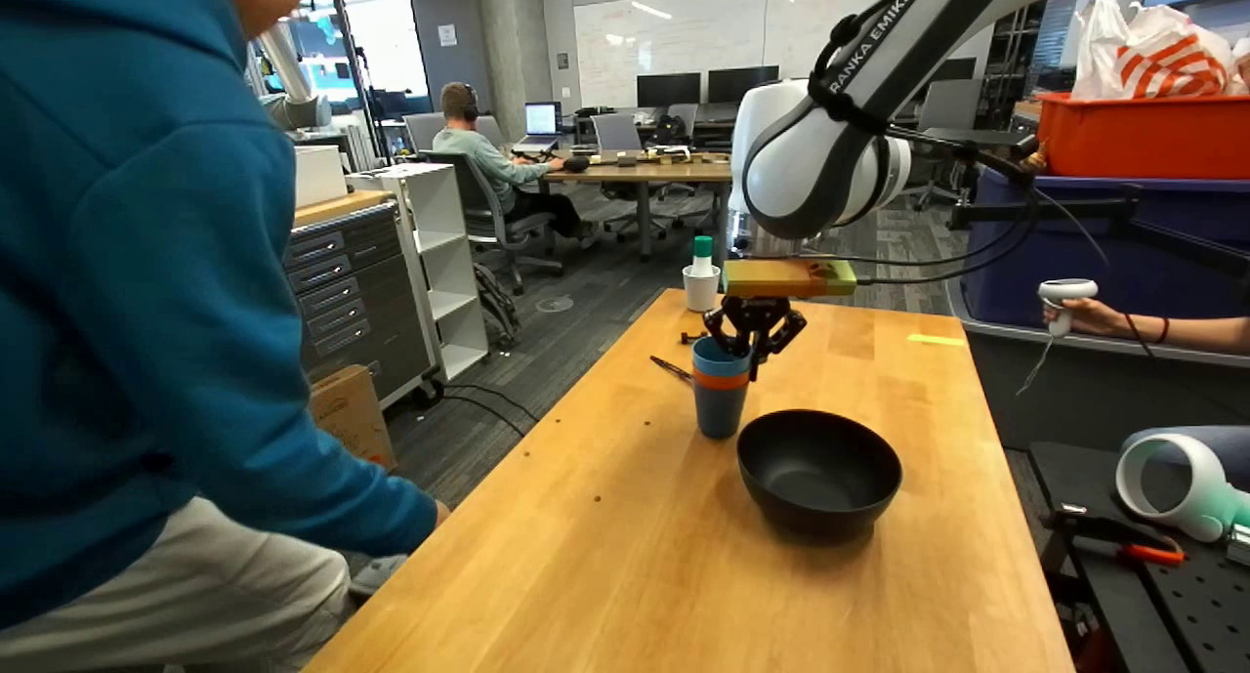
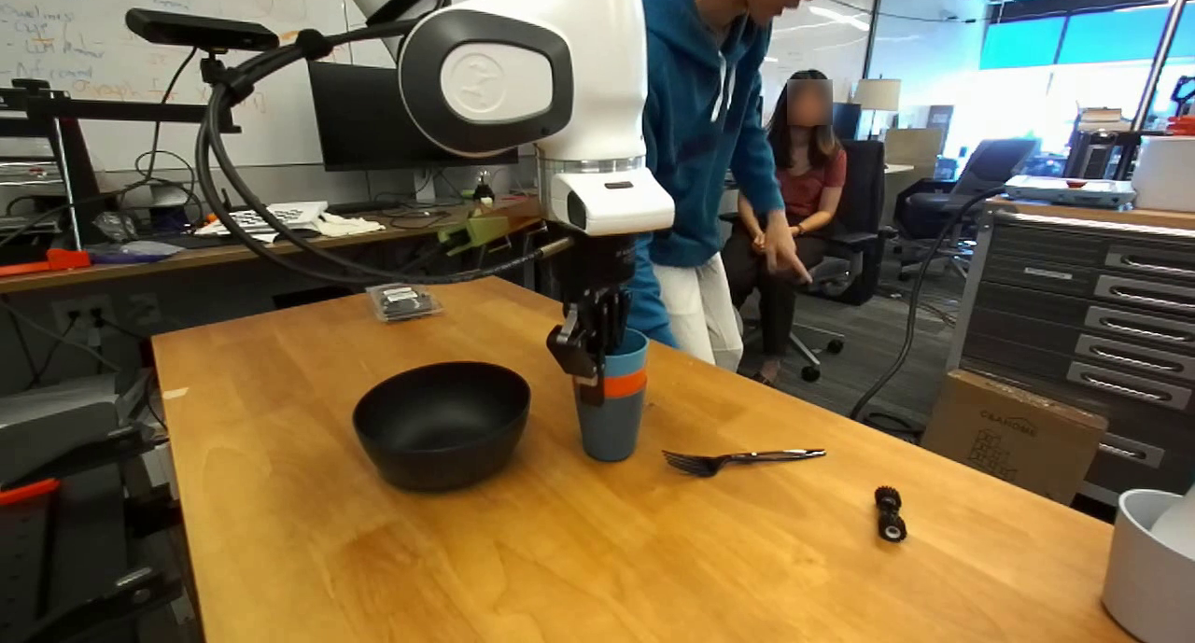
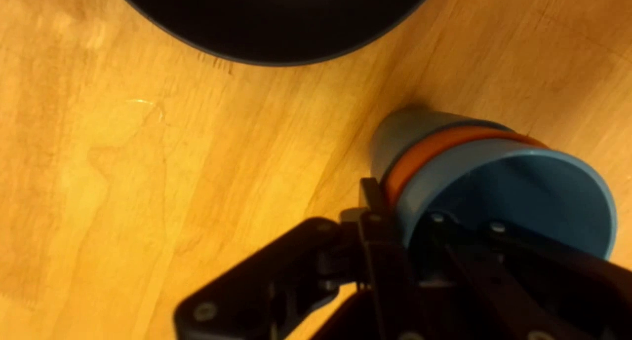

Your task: Stack the three cups and put the in the bowl, then pick the fork and put it in the cups

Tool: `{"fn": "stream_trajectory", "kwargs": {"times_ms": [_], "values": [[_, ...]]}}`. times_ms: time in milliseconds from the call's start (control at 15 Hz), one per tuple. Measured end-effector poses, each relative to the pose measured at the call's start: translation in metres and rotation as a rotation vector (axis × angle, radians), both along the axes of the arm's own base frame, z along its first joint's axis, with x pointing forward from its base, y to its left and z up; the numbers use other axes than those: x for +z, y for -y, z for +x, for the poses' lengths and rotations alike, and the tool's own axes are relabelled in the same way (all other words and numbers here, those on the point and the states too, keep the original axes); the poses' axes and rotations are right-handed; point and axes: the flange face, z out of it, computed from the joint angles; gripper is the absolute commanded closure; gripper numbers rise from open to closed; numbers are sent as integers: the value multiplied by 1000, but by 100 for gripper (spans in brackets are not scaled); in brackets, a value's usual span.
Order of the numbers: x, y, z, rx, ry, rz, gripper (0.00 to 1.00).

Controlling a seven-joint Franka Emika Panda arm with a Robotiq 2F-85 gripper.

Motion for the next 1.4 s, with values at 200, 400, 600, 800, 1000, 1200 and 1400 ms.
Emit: {"fn": "stream_trajectory", "kwargs": {"times_ms": [200, 400, 600, 800, 1000, 1200, 1400], "values": [[0, 0, 0, 1, 2, -1, 96], [0, -1, 0, 2, 3, -2, 98], [0, -3, 0, 5, 1, -1, 98], [5, -8, 1, 14, 2, 2, 98], [26, -16, 1, 26, 24, 6, 98], [62, -28, -2, 46, 49, 20, 98], [104, -47, -15, 88, 53, 39, 98]]}}
